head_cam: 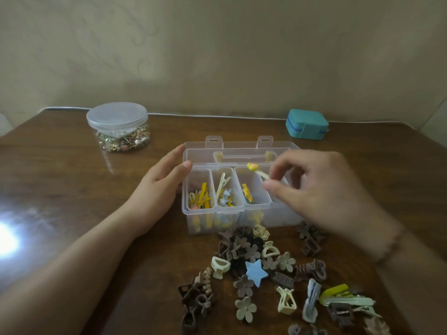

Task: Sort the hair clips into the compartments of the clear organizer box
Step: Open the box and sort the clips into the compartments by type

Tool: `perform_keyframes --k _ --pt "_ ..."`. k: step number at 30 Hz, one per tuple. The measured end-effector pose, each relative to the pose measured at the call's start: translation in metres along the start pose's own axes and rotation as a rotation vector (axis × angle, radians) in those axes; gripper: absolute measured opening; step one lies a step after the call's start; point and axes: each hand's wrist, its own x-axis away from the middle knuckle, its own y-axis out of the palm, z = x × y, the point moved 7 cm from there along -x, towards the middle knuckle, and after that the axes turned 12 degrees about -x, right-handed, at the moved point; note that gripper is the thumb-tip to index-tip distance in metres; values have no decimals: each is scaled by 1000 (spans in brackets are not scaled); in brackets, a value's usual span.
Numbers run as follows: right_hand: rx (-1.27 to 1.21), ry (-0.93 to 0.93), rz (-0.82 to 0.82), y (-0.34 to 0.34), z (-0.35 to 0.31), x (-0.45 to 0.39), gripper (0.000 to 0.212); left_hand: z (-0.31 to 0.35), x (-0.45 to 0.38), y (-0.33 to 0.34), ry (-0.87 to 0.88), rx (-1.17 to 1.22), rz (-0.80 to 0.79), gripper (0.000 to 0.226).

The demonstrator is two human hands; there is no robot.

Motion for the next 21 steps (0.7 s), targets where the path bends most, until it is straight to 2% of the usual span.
perform_keyframes --k 4,7,9,10,12,14,16,18,21 --pt "-6 -65 -53 19 8 -1 29 1 0 0 7 -28 4 48" --pt "-179 -112 32 -9 7 9 19 -1 0 -1 11 -28 7 50" --pt "-197 -118 -3 -29 6 17 13 -2 0 0 0 -1 13 49" --pt "-173 -109 -86 -34 5 21 11 -3 -1 -1 -1 7 21 48" --pt "-70 -37 -363 -30 8 32 12 -4 -2 -1 -2 -5 32 47" --pt "34 131 -666 -15 19 49 16 -8 -3 -2 4 -10 17 51" --pt "149 270 -873 0 27 69 23 -11 -4 -2 -1 -2 0 61" --pt "277 275 -915 8 25 76 23 -11 -4 -3 -4 -5 0 69" --pt "358 225 -886 11 20 77 25 -11 -4 -3 -6 36 -3 62"
